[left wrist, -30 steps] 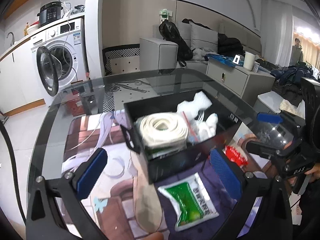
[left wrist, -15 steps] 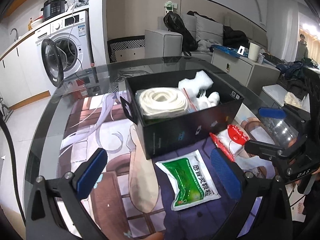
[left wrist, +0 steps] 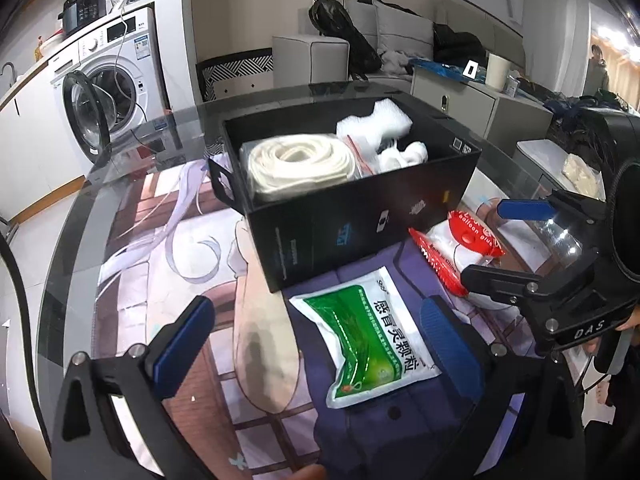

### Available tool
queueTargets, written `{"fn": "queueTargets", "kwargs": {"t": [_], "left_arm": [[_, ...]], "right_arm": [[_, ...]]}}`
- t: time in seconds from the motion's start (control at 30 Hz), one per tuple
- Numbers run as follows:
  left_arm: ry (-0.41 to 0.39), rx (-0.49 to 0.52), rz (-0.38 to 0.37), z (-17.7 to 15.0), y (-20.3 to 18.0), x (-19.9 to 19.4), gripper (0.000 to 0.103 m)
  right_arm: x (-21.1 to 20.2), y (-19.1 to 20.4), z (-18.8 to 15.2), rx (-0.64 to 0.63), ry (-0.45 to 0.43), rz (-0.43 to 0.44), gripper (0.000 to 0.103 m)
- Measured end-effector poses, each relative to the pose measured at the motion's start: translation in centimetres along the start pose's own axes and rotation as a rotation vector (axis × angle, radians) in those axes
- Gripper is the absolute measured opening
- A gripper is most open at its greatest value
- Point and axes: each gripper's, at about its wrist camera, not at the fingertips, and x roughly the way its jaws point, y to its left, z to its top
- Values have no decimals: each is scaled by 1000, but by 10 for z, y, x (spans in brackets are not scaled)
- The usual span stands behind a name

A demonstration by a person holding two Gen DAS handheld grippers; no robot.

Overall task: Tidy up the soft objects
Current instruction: 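Withdraw both tools from the box toward the remaining packets, then lower the left tool onto the second green packet and grasp it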

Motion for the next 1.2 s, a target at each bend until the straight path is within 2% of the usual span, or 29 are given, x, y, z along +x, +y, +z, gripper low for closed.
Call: {"fn": "queueTargets", "kwargs": {"t": [0.27, 0.53, 0.63, 0.7, 0.97, 1.2], "left_arm": [[45, 25, -1, -4, -5, 7, 103], [83, 21, -49, -5, -17, 17, 103], [114, 16, -36, -7, -22, 26, 103], [115, 26, -1, -9, -23, 28, 103], [168, 20, 8, -7, -2, 26, 103], [153, 16, 2, -8, -4, 27, 103]], "right_arm": [[12, -8, 0, 39, 35, -25, 102], [3, -24, 1, 35, 26, -33, 102], [3, -25, 1, 34, 25, -25, 102], [2, -22, 0, 18, 30, -10, 102], [2, -6, -4, -61, 50, 28, 102], [17, -6, -3, -29, 71, -27, 102]]}}
